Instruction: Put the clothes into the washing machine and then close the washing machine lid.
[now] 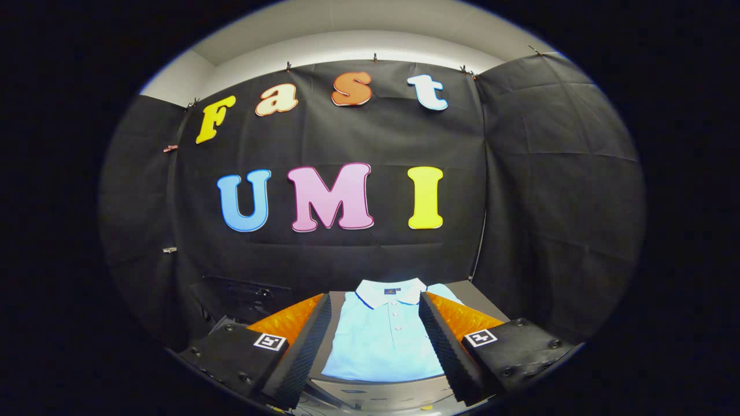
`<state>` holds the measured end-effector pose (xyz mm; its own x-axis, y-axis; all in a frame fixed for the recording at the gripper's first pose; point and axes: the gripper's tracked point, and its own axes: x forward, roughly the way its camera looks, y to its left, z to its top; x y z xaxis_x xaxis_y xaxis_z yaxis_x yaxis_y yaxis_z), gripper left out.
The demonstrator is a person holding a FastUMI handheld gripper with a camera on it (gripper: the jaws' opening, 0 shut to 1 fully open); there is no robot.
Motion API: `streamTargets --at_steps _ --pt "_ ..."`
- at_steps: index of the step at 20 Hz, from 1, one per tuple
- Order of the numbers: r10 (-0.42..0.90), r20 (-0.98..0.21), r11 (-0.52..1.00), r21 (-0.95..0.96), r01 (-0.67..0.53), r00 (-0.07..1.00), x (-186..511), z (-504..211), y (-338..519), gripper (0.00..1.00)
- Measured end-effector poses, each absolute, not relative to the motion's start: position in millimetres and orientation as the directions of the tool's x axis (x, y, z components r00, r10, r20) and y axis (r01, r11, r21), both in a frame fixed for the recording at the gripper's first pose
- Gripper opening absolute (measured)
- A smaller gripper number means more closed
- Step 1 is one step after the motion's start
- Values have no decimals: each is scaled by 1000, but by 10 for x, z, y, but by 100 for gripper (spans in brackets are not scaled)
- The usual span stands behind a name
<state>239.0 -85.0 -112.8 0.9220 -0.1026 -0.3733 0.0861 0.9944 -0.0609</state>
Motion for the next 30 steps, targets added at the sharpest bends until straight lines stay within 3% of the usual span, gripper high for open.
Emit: streamTargets --at_steps 18,25,28,30 --pt "-190 -748 982 -152 114 636 3087 -2635 -1416 94" --pt "-212 -821 977 -185 105 531 3020 -2850 -1443 95" --pt "-204 -836 979 -161 127 510 3034 -2917 -1486 93" --pt "-208 -829 978 -167 126 519 3037 -2893 -1519 77"
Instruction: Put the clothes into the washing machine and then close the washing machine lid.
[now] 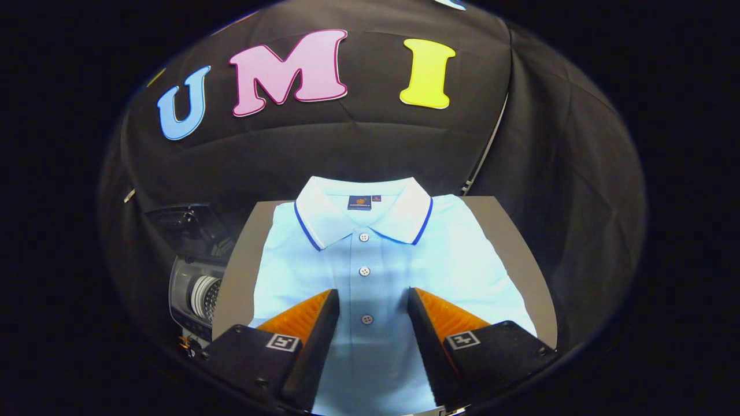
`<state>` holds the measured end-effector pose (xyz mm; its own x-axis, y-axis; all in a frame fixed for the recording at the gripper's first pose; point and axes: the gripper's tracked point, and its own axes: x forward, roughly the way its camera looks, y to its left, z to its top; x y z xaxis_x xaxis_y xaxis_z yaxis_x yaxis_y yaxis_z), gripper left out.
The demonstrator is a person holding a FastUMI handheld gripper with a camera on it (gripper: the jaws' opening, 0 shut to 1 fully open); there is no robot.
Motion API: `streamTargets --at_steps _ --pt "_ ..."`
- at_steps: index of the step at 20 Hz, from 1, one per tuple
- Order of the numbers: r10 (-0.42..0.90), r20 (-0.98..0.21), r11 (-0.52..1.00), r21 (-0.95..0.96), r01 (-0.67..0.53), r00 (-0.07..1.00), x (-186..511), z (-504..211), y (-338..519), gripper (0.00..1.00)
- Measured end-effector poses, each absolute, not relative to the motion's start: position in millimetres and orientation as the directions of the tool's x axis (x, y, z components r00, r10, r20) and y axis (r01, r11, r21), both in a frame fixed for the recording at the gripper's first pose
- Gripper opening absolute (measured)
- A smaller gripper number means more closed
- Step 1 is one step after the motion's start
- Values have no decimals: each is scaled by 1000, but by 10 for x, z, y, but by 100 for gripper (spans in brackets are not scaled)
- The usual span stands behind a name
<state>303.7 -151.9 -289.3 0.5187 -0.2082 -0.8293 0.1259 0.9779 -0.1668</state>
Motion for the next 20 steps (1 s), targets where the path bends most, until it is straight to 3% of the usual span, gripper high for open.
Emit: streamTargets --at_steps 1,5,11,20 --pt "-213 -826 977 -169 131 521 3047 -2906 -1524 71" --pt "-222 -821 975 -179 133 526 3060 -2912 -1530 23" --pt "-200 -804 978 -130 163 561 3118 -2799 -1470 23" --pt "-164 -697 984 -69 162 698 3305 -1966 -1127 23"
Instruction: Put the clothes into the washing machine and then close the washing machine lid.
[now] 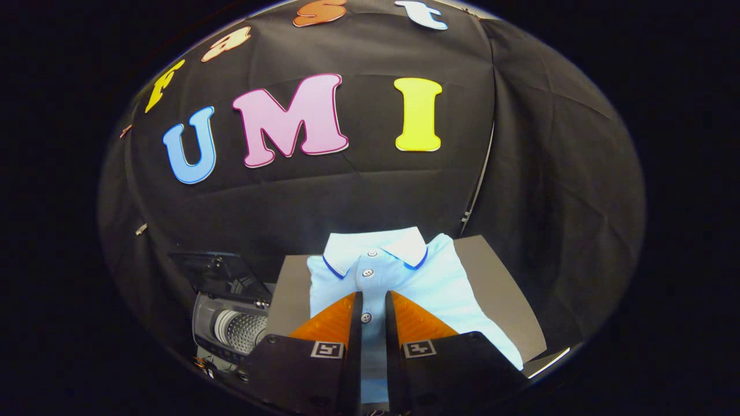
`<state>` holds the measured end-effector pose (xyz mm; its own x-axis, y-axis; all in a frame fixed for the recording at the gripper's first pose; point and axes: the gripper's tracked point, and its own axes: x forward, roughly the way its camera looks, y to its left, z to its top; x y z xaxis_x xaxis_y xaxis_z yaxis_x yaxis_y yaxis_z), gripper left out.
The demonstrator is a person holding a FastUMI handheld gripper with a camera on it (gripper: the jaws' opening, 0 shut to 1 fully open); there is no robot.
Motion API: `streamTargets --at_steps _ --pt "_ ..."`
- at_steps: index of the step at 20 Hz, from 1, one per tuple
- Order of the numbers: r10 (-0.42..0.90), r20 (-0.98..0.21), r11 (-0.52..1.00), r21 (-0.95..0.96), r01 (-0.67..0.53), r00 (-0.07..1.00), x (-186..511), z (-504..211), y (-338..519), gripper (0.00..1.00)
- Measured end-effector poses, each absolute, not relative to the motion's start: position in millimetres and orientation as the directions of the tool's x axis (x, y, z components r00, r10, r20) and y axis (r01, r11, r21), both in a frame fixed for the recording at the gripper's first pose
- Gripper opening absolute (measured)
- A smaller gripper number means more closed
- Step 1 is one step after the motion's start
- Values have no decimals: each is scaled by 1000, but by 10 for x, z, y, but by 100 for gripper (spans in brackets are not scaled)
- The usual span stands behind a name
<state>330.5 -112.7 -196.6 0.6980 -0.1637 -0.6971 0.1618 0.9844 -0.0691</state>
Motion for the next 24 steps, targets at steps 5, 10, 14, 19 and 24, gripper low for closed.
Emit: streamTargets --at_steps 5,10,14,19,24 --pt "-113 -636 992 -28 123 763 3391 -1521 -728 23" --pt "-52 -577 997 16 75 815 3485 -1090 -244 23" --pt "21 -550 999 52 10 835 3522 -866 302 22" --pt "153 -546 988 104 -114 824 3529 -835 1323 22" --pt "269 -572 963 158 -218 774 3491 -1156 2332 22"
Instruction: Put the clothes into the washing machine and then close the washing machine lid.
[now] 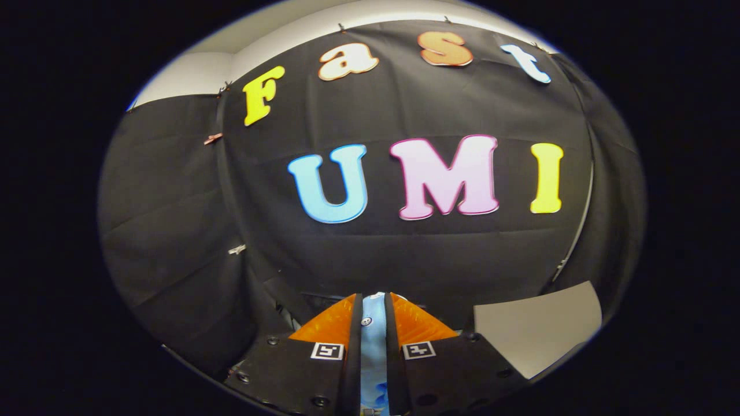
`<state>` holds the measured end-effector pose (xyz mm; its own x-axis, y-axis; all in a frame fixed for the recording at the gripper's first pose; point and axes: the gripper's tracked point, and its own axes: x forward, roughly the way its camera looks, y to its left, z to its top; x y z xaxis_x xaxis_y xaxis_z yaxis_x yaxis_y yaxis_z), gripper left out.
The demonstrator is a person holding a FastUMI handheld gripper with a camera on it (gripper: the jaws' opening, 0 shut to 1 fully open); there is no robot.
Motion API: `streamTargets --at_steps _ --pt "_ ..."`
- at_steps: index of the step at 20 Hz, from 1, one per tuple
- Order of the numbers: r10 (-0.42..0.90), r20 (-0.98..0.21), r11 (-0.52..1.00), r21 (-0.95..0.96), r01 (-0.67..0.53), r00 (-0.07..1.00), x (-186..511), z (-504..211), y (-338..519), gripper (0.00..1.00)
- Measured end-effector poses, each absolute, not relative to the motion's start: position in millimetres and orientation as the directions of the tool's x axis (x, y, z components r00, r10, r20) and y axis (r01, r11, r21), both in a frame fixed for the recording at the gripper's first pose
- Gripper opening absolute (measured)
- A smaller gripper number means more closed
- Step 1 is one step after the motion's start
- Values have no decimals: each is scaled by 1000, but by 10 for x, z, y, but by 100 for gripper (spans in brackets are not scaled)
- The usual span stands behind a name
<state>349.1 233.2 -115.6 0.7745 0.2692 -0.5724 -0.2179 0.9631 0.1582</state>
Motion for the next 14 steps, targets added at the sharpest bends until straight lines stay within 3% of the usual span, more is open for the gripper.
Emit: streamTargets --at_steps 11,12,14 --pt "297 -682 954 245 -174 668 3423 -2570 3141 23" --pt "283 -695 958 244 -153 661 3408 -2694 3144 8" --pt "258 -732 966 210 -152 630 3433 -2971 3115 8"
